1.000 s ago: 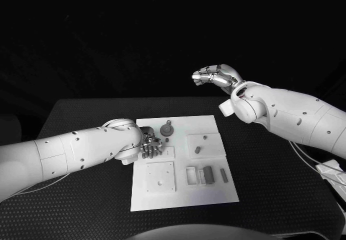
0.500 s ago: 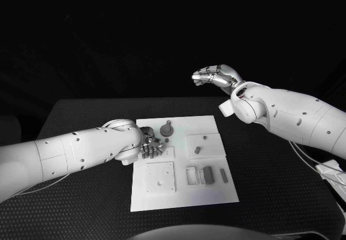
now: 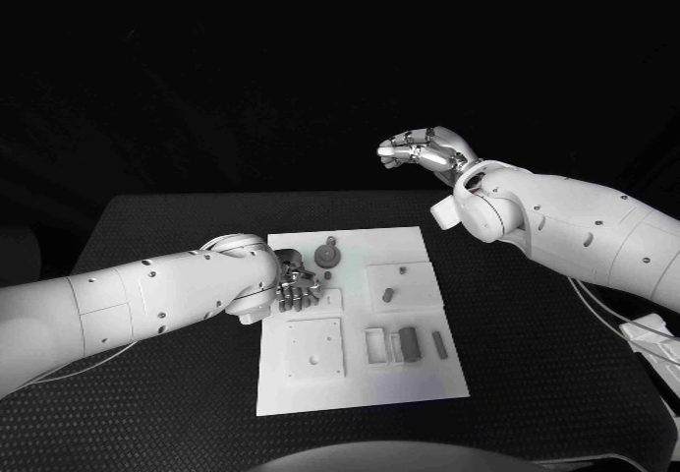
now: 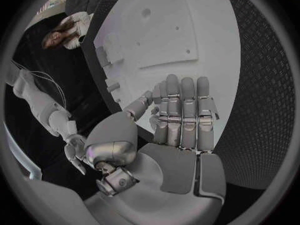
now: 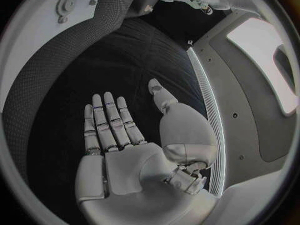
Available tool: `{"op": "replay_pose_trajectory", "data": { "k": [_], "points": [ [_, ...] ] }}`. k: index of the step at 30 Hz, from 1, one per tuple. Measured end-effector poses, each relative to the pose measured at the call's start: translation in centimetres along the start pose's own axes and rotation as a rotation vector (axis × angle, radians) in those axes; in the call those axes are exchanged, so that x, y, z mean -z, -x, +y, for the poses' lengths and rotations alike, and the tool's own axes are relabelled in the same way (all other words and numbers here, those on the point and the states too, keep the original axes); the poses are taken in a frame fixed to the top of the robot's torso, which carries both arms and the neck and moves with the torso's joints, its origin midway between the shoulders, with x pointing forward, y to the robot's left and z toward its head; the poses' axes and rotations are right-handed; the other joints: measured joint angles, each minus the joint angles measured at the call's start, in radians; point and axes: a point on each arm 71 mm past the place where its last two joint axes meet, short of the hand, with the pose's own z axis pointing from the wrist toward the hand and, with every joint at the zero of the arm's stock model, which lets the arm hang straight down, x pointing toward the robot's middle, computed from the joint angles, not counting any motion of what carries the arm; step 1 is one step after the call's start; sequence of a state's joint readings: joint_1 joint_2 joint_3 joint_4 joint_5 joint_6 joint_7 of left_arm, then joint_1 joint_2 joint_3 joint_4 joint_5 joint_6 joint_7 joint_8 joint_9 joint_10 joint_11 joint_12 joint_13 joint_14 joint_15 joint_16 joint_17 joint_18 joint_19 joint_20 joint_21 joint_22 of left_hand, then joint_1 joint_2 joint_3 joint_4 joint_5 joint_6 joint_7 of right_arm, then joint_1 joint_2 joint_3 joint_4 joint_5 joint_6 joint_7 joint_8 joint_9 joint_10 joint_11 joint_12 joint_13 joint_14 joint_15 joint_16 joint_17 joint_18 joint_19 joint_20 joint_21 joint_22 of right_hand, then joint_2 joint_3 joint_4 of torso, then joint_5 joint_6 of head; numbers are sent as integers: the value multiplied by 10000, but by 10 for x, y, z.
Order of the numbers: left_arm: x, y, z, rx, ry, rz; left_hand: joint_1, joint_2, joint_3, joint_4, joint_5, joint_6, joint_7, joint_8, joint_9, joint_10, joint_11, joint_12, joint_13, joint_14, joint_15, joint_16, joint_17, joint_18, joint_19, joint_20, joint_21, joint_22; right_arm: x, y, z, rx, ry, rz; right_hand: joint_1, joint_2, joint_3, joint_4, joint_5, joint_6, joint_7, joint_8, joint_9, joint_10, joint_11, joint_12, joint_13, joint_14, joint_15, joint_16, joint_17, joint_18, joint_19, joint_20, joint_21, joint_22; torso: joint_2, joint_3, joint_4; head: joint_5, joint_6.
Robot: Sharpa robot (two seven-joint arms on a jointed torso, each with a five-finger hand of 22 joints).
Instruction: Assemble the parts on the task board
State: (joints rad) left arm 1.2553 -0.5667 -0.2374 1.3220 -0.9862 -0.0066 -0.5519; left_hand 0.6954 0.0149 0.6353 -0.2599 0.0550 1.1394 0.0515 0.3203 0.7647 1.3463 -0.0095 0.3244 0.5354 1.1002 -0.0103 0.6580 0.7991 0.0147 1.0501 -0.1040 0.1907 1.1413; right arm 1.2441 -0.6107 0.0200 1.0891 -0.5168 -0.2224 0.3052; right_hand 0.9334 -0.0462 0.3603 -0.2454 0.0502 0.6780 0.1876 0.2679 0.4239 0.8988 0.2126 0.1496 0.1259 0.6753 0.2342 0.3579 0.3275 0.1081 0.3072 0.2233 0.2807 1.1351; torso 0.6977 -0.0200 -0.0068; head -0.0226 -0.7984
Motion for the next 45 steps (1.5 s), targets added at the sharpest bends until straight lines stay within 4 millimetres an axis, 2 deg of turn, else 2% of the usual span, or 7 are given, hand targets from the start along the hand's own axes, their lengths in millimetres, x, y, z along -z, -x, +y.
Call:
{"op": "replay_pose_trajectory", "data": {
  "k": [14, 23, 25, 35, 36, 38, 45],
  "points": [
    [0, 0, -1, -45, 35, -12, -27, -552, -154, 99, 0, -35, 35, -39, 22, 1, 0, 0, 6, -35, 35, 39, -51, -1, 4, 2, -58, 34, 0, 0, 0, -10, -4, 21, 0, 0, 0, 0, 0, 0, 0, 49, -8, 0, 0, 0, -23, 0, 0, -38, -10, 0, -37, 37, -38, 15, 1, 3, -1, 2, -5],
    [-1, 0, -1, -103, 59, -33, 73, -652, -184, 129, 0, -71, 70, -77, 34, -35, 37, 0, 10, -35, 35, 39, -74, -3, 6, 4, -116, 55, 0, 0, 0, -14, -5, 29, 0, 0, 1, 0, 0, 0, 0, 49, -8, 0, 0, 0, -28, 1, -1, -38, -9, 0, -36, 37, -38, 25, 2, 9, -4, 2, -10],
    [-1, 0, -1, -110, 60, -34, 77, -647, -182, 127, 0, -71, 70, -77, 35, -35, 37, 0, 10, -35, 35, 42, -76, -2, 7, 5, -117, 60, 0, 0, 0, -14, -7, 28, 0, 0, 1, 0, 0, 0, 0, 49, -8, 0, 0, 0, -37, 1, -1, -38, -9, 0, -36, 36, -38, 25, 3, 9, -4, 2, -11],
    [0, 0, -1, -103, 35, -20, 815, -39, 87, -142, -2, -70, 71, -117, 47, -34, 37, 0, 9, -107, 32, 77, -165, -6, 16, 15, -196, 136, 0, 0, 0, -20, -11, 42, 0, 1, 28, 27, 0, 0, 0, 49, -16, 0, 0, 0, -49, -35, 34, -38, -18, 0, -36, 36, -38, 35, 3, 11, -4, 2, -19],
    [0, 0, -2, -91, 32, -14, 868, -43, 93, -148, -4, -70, 71, -117, 47, -53, 21, 0, 9, -107, 33, 77, -173, -6, 25, 23, -196, 136, 0, 0, 0, -20, -11, 43, 0, 0, 29, 27, 0, 0, 0, 50, -16, 0, 0, 0, -50, -35, 35, -38, -18, 0, -36, 36, -38, 35, 3, 11, -4, 2, -19],
    [0, 0, -1, -68, 30, -5, 942, -130, 61, -116, -19, -70, 71, -166, 47, -120, 60, 0, 9, -113, 39, 77, -204, -6, 26, 24, -235, 142, 0, 0, 0, -21, -13, 44, 0, 0, 29, 27, 0, 0, 0, 49, -16, 0, 0, 0, -50, -35, 35, -38, -18, 0, -36, 36, -38, 35, 3, 10, -4, 2, -20],
    [0, 0, 1, 9, 46, 3, 157, -900, -866, 260, -17, -106, 106, -221, 45, -155, 96, 0, -2, -180, 105, 117, -260, -4, 28, 26, -377, 165, 0, 0, 0, -25, -17, 52, 0, 1, 29, 27, 0, -21, -21, 49, -15, 0, 0, 0, -57, -35, 34, -38, -17, 0, -36, 36, -38, 42, 3, 10, -4, 10, -9]
  ]
}}
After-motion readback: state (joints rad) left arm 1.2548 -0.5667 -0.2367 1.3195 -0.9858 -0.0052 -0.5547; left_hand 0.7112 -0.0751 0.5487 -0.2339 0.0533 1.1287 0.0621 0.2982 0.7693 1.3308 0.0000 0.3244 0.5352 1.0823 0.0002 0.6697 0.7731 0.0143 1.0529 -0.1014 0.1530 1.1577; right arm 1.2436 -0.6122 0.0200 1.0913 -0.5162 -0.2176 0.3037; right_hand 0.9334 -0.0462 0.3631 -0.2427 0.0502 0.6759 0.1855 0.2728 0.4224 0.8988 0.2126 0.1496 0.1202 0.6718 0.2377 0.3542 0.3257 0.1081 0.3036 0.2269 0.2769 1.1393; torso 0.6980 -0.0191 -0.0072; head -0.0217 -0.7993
